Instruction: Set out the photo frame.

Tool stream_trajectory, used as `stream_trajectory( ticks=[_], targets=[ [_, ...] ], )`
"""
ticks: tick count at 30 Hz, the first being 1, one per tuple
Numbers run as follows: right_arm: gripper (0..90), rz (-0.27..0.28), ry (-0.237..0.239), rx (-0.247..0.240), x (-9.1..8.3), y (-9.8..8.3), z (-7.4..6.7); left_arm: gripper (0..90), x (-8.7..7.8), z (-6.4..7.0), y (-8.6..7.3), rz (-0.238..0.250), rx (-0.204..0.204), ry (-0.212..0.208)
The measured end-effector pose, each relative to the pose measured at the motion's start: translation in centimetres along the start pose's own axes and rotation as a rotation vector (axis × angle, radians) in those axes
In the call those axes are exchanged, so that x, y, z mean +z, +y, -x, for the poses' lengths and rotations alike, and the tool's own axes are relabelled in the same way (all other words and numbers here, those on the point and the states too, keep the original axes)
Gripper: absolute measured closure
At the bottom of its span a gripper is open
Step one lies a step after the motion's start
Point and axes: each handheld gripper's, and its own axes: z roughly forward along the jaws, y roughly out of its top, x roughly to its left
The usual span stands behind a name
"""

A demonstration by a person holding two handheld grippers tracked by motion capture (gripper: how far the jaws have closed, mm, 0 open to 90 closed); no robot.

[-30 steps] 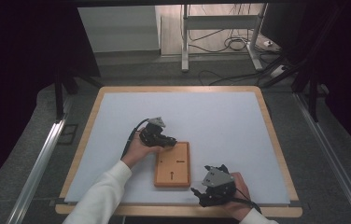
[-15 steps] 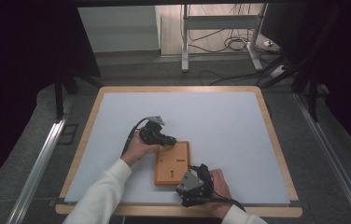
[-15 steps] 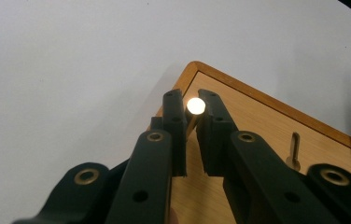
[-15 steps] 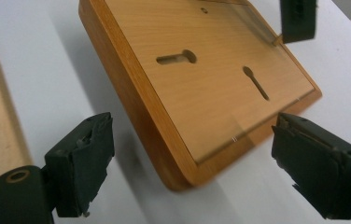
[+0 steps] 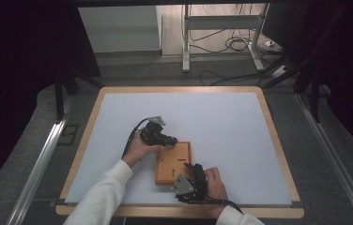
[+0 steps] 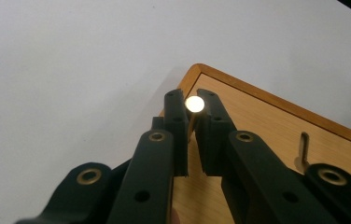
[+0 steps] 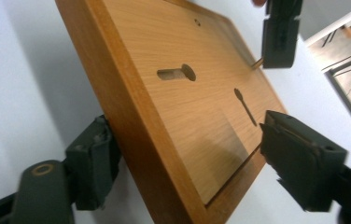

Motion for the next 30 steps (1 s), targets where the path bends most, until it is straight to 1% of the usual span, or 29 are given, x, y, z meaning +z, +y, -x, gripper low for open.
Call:
stream_trajectory(
  ticks=[2, 3, 4, 6, 9, 10, 12, 16, 17, 18, 20, 22, 24, 26, 28, 30],
  targets=[
    [28.0, 0.004, -0.003, -0.002, -0.1, 0.2, 0.1, 84.2, 0.0, 0.1, 0.0, 0.002, 0.007, 0.013],
    [29.8, 0.001, -0.009, -0.009, -0.2, 0.3, 0.2, 84.2, 0.0, 0.3, 0.0, 0.006, 0.006, 0.020],
    [31.0, 0.006, -0.018, -0.013, -0.2, 0.4, 0.2, 84.2, 0.0, 0.4, 0.1, 0.001, 0.014, 0.035],
    [33.0, 0.012, -0.032, -0.019, -0.3, 0.6, 0.3, 84.3, 0.0, 0.4, 0.1, 0.005, 0.012, 0.046],
    [38.4, 0.015, -0.035, -0.016, -0.4, 0.9, 0.7, 84.1, 0.1, 0.3, 0.0, 0.015, 0.006, 0.050],
    [39.2, 0.013, -0.035, -0.020, -0.5, 1.0, 0.8, 83.8, 0.1, 0.3, 0.0, 0.021, 0.002, 0.051],
    [41.1, 0.015, -0.043, -0.030, -0.6, 1.0, 1.1, 83.0, 0.1, 0.3, 0.0, 0.020, 0.007, 0.060],
    [45.1, 0.027, -0.046, -0.032, -1.1, 1.3, 1.9, 80.6, 0.2, 0.2, -0.1, 0.024, 0.002, 0.067],
    [45.7, 0.033, -0.049, -0.018, -1.1, 1.4, 2.0, 79.5, 0.2, 0.2, -0.1, 0.026, 0.001, 0.066],
    [46.2, 0.036, -0.048, -0.019, -1.2, 1.4, 2.2, 78.3, 0.2, 0.2, -0.1, 0.025, -0.001, 0.066],
    [47.0, 0.042, -0.049, -0.011, -1.3, 1.4, 2.5, 73.9, 0.0, 0.1, -0.2, 0.034, -0.010, 0.085],
    [47.4, 0.045, -0.044, -0.004, -1.4, 1.5, 2.7, 64.3, -0.4, -0.1, -0.3, 0.049, -0.028, 0.107],
    [47.7, 0.048, -0.039, -0.003, -1.4, 1.5, 2.9, 60.0, -0.9, -0.2, -0.5, 0.068, -0.040, 0.125],
    [48.0, 0.050, -0.036, -0.002, -1.5, 1.5, 3.1, 52.7, -1.7, -0.4, -0.9, 0.080, -0.049, 0.156],
    [48.3, 0.051, -0.034, 0.003, -1.6, 1.5, 3.2, 48.8, -2.4, -0.3, -1.4, 0.093, -0.052, 0.183],
    [48.3, 0.052, -0.031, 0.004, -1.6, 1.5, 3.3, 44.2, -3.1, -0.1, -2.3, 0.098, -0.045, 0.234]
  ],
)
